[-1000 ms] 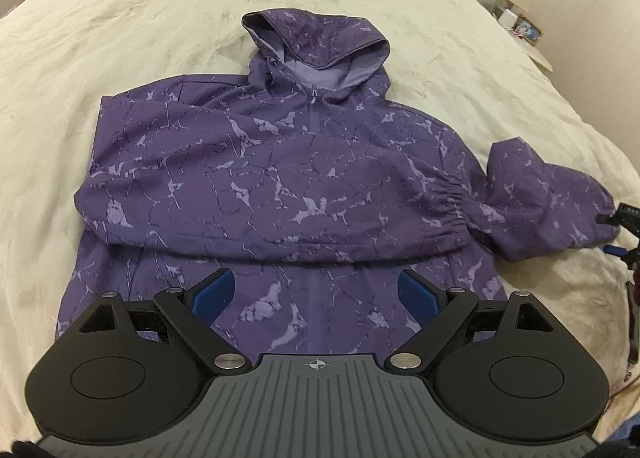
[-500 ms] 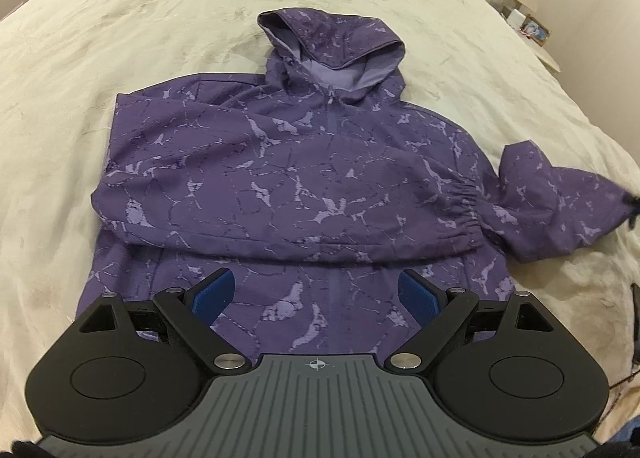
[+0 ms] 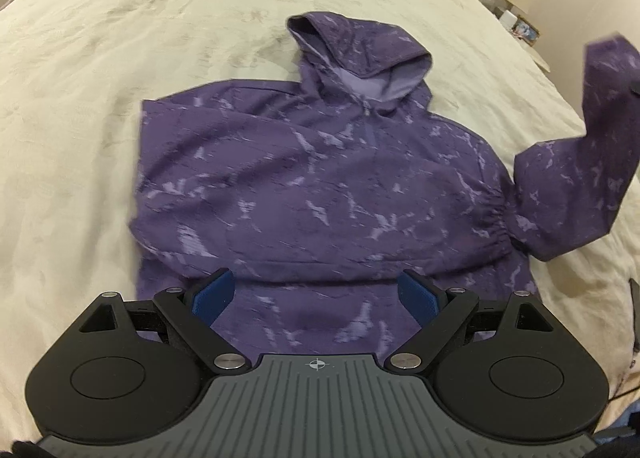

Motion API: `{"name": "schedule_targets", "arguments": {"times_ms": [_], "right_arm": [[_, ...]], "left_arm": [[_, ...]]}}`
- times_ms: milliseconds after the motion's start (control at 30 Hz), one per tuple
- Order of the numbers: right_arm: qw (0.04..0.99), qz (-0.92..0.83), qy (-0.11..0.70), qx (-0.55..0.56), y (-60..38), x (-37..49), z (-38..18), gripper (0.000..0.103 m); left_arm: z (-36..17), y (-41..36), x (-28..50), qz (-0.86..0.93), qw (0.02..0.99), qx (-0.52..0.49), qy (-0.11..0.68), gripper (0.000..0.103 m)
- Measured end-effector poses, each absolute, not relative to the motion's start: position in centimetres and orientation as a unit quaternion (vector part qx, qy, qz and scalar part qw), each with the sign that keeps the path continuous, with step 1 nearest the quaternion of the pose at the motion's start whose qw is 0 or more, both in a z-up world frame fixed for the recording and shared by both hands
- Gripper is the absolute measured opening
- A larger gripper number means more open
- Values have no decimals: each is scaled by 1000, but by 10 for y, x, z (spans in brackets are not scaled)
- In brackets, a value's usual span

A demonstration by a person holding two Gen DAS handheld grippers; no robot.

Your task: Fold large clothes

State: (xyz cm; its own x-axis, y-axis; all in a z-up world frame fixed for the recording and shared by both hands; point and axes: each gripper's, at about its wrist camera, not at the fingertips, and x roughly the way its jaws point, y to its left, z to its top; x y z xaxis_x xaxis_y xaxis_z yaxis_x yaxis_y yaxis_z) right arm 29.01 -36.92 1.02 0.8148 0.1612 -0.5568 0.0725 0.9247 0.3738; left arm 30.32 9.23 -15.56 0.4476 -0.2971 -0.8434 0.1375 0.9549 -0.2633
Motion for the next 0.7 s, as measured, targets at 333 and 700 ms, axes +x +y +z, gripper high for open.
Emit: {"name": "schedule_targets", "arguments": {"times_ms": [333,700], "right_arm": [[914,132,358,134,-203,324,-47,16],[862,203,458,76,-91,313,-133,33]], "left_arm": [[-159,154,313,-108,848,-95,511,89],[-160,193,324,-89,848,-136,505,89]]}}
